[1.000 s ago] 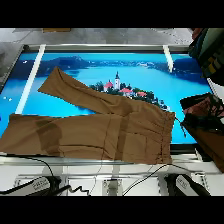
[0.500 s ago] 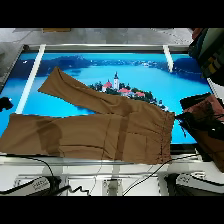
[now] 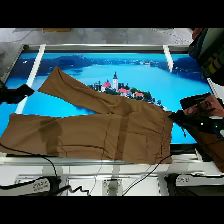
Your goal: Fold the clothes and pants, and hang the long-sleeved shirts on hangers.
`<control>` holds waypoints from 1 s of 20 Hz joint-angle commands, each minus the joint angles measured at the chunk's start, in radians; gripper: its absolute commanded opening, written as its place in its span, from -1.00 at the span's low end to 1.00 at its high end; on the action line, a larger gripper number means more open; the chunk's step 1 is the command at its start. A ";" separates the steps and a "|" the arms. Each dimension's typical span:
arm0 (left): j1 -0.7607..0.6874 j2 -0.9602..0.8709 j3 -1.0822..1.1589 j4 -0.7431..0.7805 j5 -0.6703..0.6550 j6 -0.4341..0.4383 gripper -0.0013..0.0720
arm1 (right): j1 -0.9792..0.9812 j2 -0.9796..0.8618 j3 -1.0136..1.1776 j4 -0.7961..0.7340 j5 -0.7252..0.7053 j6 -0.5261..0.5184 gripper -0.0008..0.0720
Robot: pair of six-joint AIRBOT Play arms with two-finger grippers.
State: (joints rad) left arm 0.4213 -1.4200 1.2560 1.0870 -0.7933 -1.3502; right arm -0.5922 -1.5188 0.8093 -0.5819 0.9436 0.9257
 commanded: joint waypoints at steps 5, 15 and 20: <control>-0.110 -0.253 0.068 -0.137 0.232 -0.113 0.61 | 0.053 -0.007 0.026 0.000 -0.071 -0.003 -0.71; -0.103 -0.475 0.247 0.211 0.229 -0.454 0.58 | 0.053 -0.007 0.026 0.001 -0.070 -0.003 -0.71; -0.130 -0.541 0.274 0.210 0.312 -0.454 0.36 | 0.053 -0.007 0.026 0.001 -0.069 -0.003 -0.71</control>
State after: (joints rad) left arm 0.3065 -1.9205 1.5120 1.2633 -0.5224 -1.7706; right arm -0.5404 -1.5257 0.8349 -0.5816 0.8730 0.9218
